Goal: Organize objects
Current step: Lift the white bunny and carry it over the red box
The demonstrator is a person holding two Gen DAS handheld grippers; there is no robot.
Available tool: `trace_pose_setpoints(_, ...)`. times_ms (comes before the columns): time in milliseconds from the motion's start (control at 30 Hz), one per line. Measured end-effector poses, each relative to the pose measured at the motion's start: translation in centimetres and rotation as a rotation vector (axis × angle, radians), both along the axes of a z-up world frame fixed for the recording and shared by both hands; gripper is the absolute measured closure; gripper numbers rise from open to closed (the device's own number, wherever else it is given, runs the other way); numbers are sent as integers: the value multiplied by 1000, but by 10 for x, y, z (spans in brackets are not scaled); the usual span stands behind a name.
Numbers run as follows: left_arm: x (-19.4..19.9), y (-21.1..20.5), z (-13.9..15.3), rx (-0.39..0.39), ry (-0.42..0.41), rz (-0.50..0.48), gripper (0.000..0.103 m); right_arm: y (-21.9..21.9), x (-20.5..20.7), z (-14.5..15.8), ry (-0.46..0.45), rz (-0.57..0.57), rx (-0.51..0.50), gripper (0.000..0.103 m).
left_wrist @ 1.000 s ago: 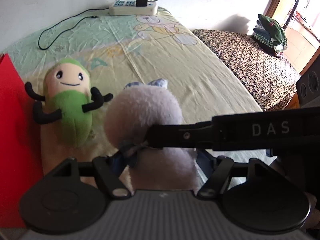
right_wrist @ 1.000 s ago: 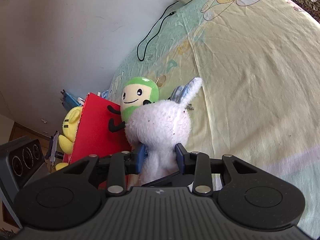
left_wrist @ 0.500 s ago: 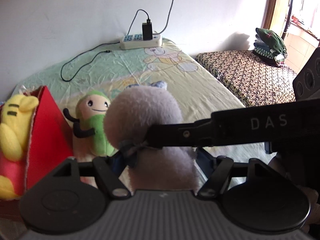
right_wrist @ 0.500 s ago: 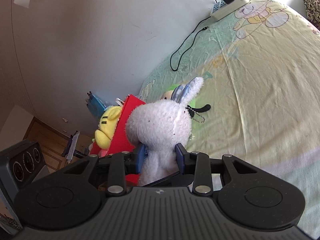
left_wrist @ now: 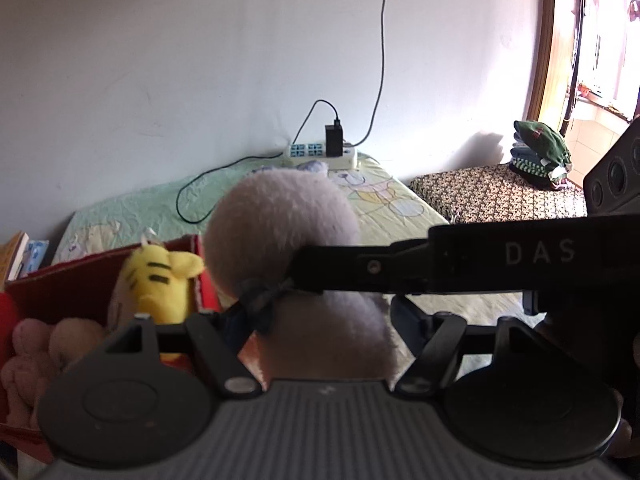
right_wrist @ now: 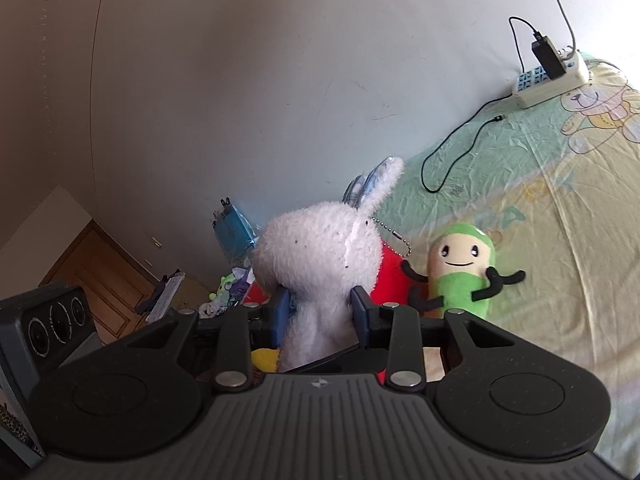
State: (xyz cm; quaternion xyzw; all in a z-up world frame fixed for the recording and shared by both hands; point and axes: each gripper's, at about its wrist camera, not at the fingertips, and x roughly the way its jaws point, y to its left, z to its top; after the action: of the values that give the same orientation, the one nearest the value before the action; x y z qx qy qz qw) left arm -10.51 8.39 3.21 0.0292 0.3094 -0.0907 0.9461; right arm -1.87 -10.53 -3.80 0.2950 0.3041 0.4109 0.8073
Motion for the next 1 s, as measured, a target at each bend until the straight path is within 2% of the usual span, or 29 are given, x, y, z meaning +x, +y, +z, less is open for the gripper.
trace_pose_setpoints(233, -15, 74, 10, -27, -25, 21, 30, 68, -12, 15, -69, 19, -4, 67)
trace_pose_setpoints(533, -12, 153, 10, -26, -8, 29, 30, 145, -11, 15, -63, 15, -24, 67)
trace_pose_setpoints(800, 1, 187, -8, -39, 44, 20, 30, 182, -8, 8, -23, -40, -110, 67)
trace_pose_setpoints(1000, 14, 203, -35, -51, 121, 43, 27, 194, -8, 2, -11, -86, -233, 68)
